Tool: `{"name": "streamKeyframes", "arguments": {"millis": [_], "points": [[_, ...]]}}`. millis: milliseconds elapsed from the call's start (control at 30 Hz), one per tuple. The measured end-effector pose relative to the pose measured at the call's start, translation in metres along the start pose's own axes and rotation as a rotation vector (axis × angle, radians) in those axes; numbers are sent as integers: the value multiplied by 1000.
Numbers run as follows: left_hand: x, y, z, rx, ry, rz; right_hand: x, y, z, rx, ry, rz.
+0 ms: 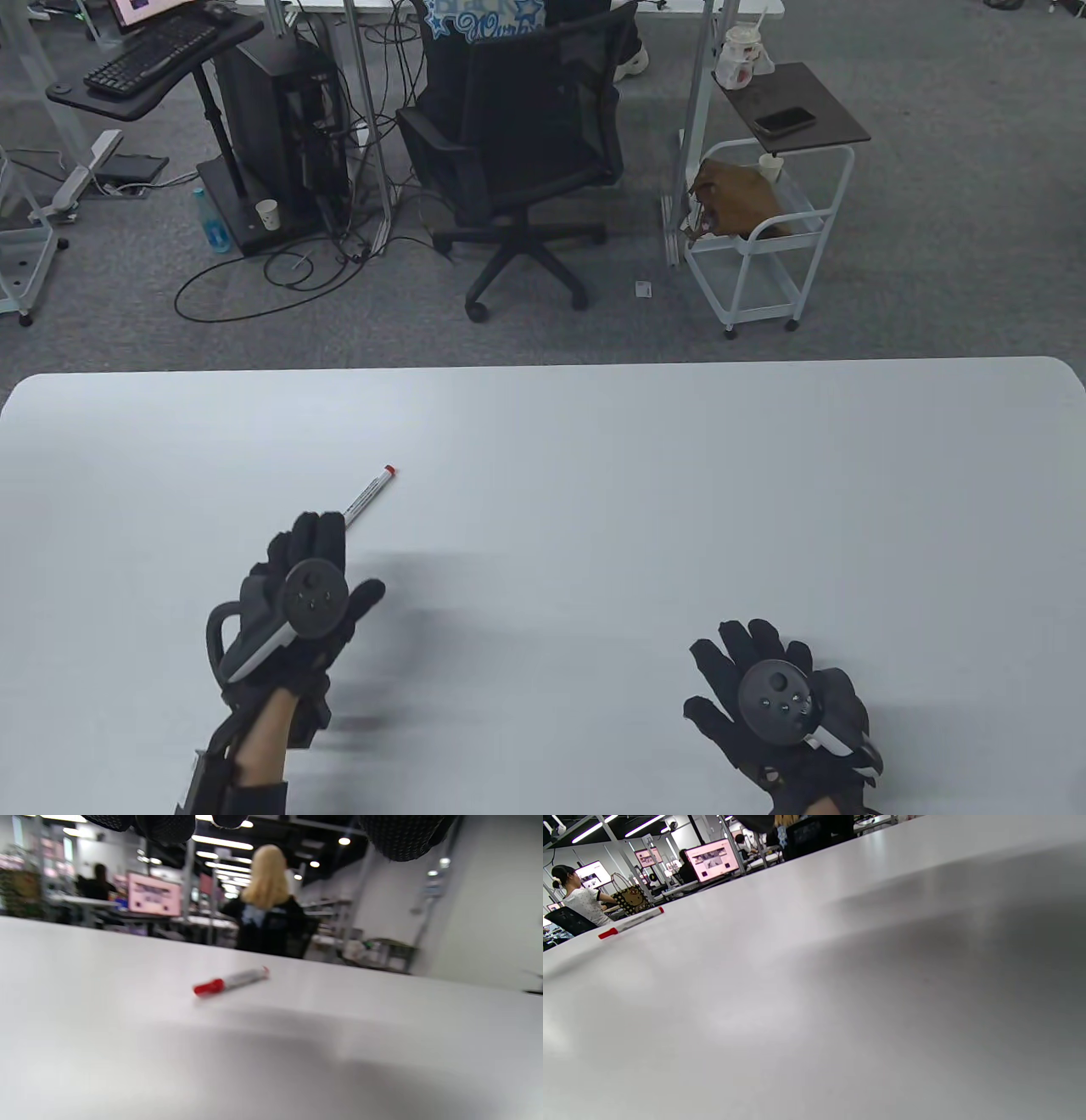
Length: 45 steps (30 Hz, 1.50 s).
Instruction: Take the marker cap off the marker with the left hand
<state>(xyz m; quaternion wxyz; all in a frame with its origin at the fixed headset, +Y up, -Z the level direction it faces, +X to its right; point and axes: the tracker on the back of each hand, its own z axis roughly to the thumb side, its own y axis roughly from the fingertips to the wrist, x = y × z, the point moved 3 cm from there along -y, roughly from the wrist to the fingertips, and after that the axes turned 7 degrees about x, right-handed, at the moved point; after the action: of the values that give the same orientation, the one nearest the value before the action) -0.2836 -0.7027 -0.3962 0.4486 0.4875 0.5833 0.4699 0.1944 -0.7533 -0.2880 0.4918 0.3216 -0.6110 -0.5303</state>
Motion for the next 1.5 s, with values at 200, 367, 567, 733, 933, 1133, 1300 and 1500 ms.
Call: {"name": "streamKeyframes", "arguments": {"millis": [200, 367, 567, 733, 933, 1133, 1300, 1500], "points": [[-26, -88, -14, 221, -46, -254, -1, -1, -3, 15, -5, 2], [-66, -116, -22, 306, -95, -391, 0, -1, -2, 16, -2, 18], [-68, -120, -22, 344, -168, -245, 2, -2, 0, 8, 0, 29], [-69, -117, -11, 326, -275, -168, 3, -2, 1, 4, 0, 36], [-51, -91, -3, 244, -220, -78, 5, -2, 3, -10, -2, 53], [12, -14, 39, 5, -106, 134, 9, -1, 9, -32, 9, 69], [25, 71, 84, -201, -36, 304, 13, -3, 11, -37, 10, 91], [-25, 124, 123, -409, 107, 233, 18, -6, 16, -63, 12, 93]]}}
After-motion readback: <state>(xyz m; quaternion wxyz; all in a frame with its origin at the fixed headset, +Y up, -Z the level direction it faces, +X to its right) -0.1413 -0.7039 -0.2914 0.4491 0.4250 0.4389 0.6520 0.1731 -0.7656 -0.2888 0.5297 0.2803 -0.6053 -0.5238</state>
